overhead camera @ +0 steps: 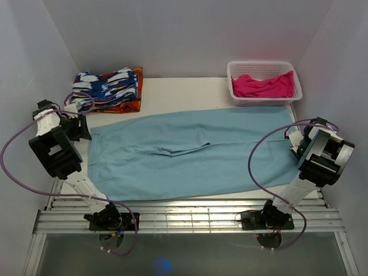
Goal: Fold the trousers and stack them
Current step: Flatten the trousers out, then fold the trousers
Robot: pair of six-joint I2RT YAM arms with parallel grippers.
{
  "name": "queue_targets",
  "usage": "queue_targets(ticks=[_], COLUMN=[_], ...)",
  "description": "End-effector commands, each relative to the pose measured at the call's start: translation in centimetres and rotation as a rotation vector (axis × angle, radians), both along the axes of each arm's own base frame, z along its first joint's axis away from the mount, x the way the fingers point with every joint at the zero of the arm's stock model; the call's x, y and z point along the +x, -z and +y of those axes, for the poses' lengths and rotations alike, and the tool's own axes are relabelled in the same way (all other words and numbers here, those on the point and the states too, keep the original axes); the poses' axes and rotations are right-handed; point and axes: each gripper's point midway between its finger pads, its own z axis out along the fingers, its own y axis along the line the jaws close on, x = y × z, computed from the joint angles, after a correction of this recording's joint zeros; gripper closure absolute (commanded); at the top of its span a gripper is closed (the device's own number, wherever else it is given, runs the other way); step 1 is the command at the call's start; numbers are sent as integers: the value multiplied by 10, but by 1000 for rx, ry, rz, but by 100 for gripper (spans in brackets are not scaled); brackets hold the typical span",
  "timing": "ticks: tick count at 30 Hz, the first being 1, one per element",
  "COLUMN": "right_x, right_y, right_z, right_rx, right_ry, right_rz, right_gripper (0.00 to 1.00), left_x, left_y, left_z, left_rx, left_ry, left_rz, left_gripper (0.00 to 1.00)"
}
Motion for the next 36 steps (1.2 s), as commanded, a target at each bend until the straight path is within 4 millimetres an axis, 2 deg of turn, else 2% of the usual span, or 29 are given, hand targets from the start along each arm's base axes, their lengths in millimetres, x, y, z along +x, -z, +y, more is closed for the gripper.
queue_targets(ticks=[1,2,9,12,13,14,15,16,17,18,19,21,24,25,26,27,28,29,30,31,32,33,34,35,36], right_x=[-6,-8,-10,-13,-15,-16,-16,-15,-15,-13,-12,-10,-8,-7,-2,-3,-1,6,23,28,42,69,80,94,117], right_y=[6,7,6,8,8,9,8,6,5,3,1,-2,-4,-4,-7,-11,-16,-24,-41,-52,-64,-87,-97,-106,-115], right_z=[21,23,34,41,43,45,49,51,56,59,61,67,76,76,75,76,76,80,73,75,79,72,73,80,76], right_rx=[69,75,125,138,144,156,171,184,209,220,236,264,301,307,307,319,329,360,355,379,413,400,416,460,465], right_ry=[-44,-43,-19,-26,-28,-26,-28,-30,-31,-33,-38,-55,-79,-98,-102,-100,-124,-133,-147,-156,-169,-189,-191,-180,-178], right_rz=[40,45,50,59,63,63,66,62,60,54,52,45,38,41,27,34,27,-7,-68,-82,-138,-226,-259,-311,-358], right_gripper=[73,73,72,72,72,71,70,67,66,66,66,66,59,53,50,45,29,19,6,1,3,4,4,2,0], left_x=[4,2,0,8,18,23,26,41,46,52,57,75,80,78,73,72,74,76,80,85,86,91,101,104,109], left_y=[3,17,72,88,86,87,96,88,86,84,86,73,66,65,56,50,42,23,11,0,-12,-24,-39,-45,-47], left_z=[-32,-33,-24,-12,-6,3,7,18,24,28,31,37,25,20,12,7,7,5,5,4,-1,-2,-3,-5,-6], left_rx=[-3,12,117,178,203,240,249,278,303,313,321,345,283,276,248,233,239,245,253,253,239,246,253,245,241], left_ry=[54,41,-20,-35,-39,-41,-35,-34,-20,-6,10,42,111,127,156,182,197,212,225,243,262,267,273,277,276], left_rz=[9,25,149,167,151,153,170,143,145,134,134,89,90,95,96,76,54,15,-19,-57,-76,-108,-151,-163,-173], left_gripper=[27,27,31,51,59,76,85,91,99,100,100,100,100,100,96,80,70,59,52,44,41,39,38,38,37])
